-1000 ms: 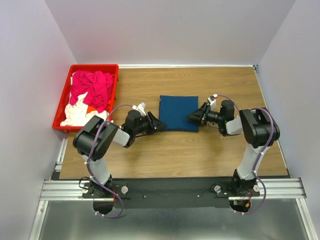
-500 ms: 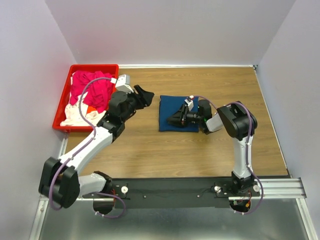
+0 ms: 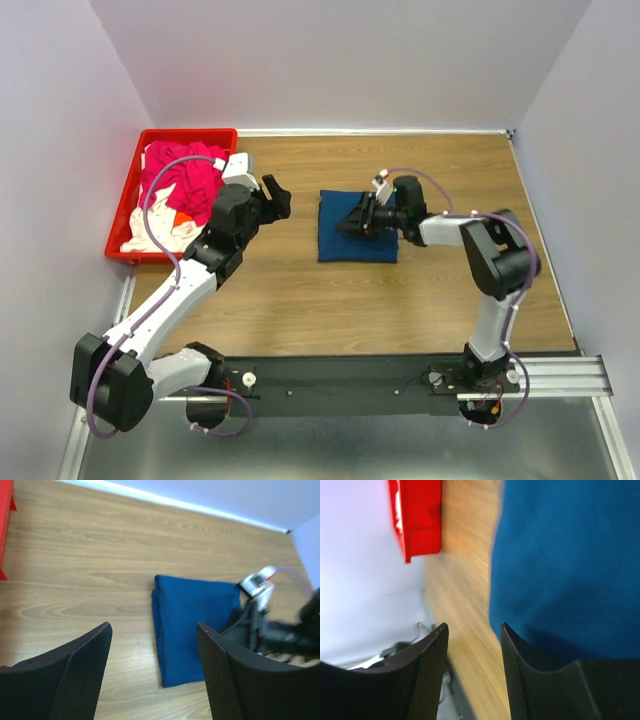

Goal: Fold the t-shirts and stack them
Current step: Fold the tshirt, then neatly place the folded tshirt to the corner

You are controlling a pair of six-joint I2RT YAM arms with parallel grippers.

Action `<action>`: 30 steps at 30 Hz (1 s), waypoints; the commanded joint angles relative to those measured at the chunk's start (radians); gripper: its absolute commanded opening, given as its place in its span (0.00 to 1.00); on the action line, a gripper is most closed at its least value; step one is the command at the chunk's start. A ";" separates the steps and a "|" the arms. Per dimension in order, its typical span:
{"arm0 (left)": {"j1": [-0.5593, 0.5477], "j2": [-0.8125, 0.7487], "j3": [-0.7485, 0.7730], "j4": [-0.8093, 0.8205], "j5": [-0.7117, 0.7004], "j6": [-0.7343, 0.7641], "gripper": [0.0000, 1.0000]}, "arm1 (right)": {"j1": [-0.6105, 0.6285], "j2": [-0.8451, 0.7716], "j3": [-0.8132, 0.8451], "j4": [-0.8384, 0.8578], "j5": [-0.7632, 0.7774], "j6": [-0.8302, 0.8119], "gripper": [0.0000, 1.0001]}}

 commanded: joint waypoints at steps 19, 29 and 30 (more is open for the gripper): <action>0.005 0.078 0.115 -0.175 -0.053 0.221 0.83 | -0.137 -0.338 0.085 -0.868 0.660 -0.600 0.61; 0.004 0.095 0.095 -0.170 -0.049 0.249 0.83 | -0.144 -0.219 0.118 -0.819 0.534 -0.606 0.57; 0.004 0.096 0.096 -0.171 -0.043 0.249 0.83 | -0.144 -0.209 0.123 -0.813 0.528 -0.606 0.57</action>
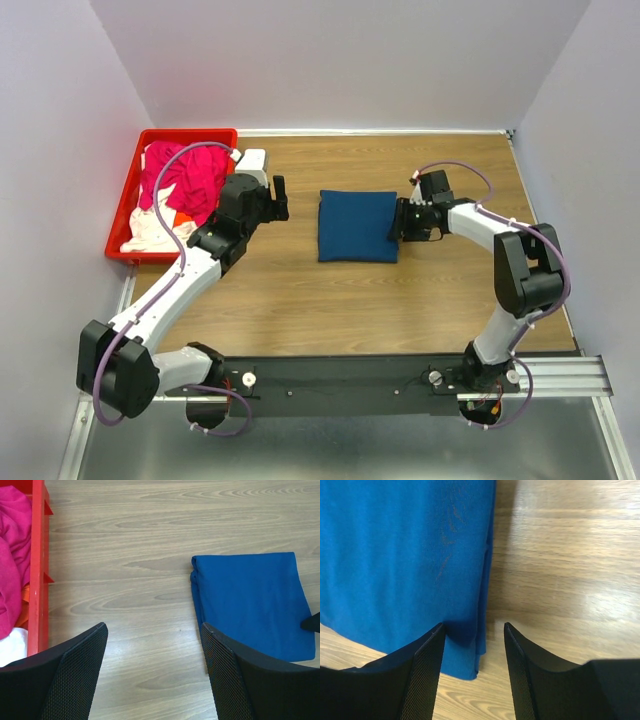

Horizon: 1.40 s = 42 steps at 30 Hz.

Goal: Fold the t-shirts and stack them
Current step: Neatly place the folded tshirt to the corner

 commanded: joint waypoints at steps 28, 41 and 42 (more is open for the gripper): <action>0.007 -0.016 -0.014 -0.013 -0.022 0.025 0.81 | -0.218 0.322 0.370 0.037 0.513 -0.345 0.01; 0.007 -0.010 -0.019 -0.010 -0.039 0.019 0.81 | -0.206 0.319 0.630 0.023 0.737 -0.387 0.52; 0.008 -0.007 -0.019 -0.011 -0.039 0.019 0.81 | -0.193 0.299 0.618 0.023 0.673 -0.374 0.53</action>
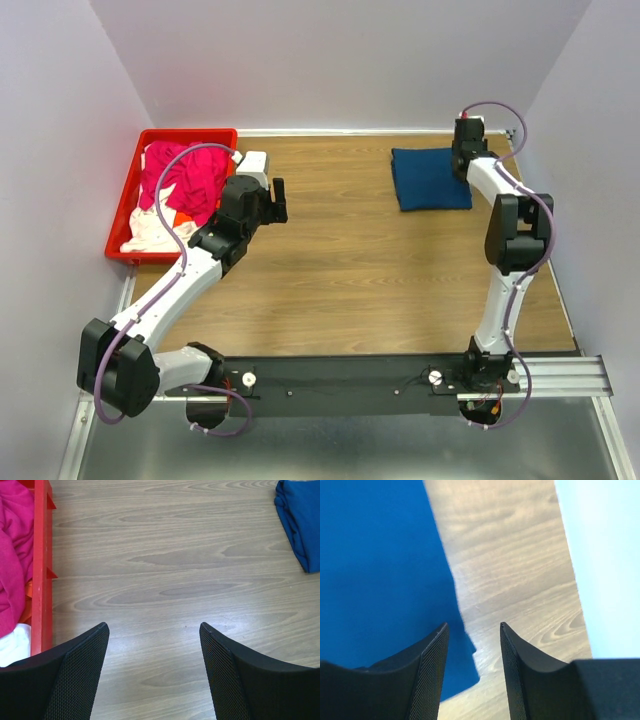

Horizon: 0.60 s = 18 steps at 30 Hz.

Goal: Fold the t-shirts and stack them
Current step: Neatly place the folded tshirt to the corner

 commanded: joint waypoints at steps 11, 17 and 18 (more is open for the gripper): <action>0.009 -0.012 -0.009 -0.018 -0.051 -0.001 0.80 | 0.257 -0.062 -0.038 -0.014 -0.189 0.060 0.54; 0.011 -0.004 -0.001 -0.022 -0.054 -0.004 0.80 | 0.295 0.013 -0.030 -0.022 -0.208 0.040 0.55; 0.011 -0.006 -0.003 -0.025 -0.054 -0.004 0.80 | 0.300 0.024 -0.032 -0.026 -0.211 0.025 0.55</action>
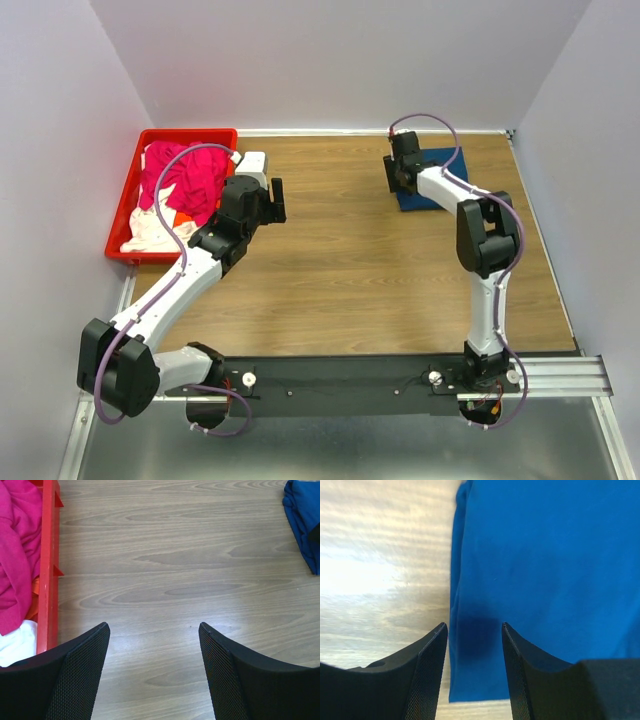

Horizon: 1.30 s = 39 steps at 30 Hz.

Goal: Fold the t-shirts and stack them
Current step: Neatly place the folded tshirt to the corner

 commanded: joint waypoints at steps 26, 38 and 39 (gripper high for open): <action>0.006 0.002 -0.009 -0.016 -0.059 -0.008 0.79 | -0.117 0.281 0.172 0.010 0.299 -0.362 0.01; 0.008 0.049 -0.023 0.018 -0.069 -0.005 0.78 | -0.206 0.484 0.344 0.122 0.374 -0.454 0.05; 0.008 0.054 -0.021 0.016 -0.069 -0.005 0.78 | -0.211 0.493 0.356 0.130 0.391 -0.457 0.06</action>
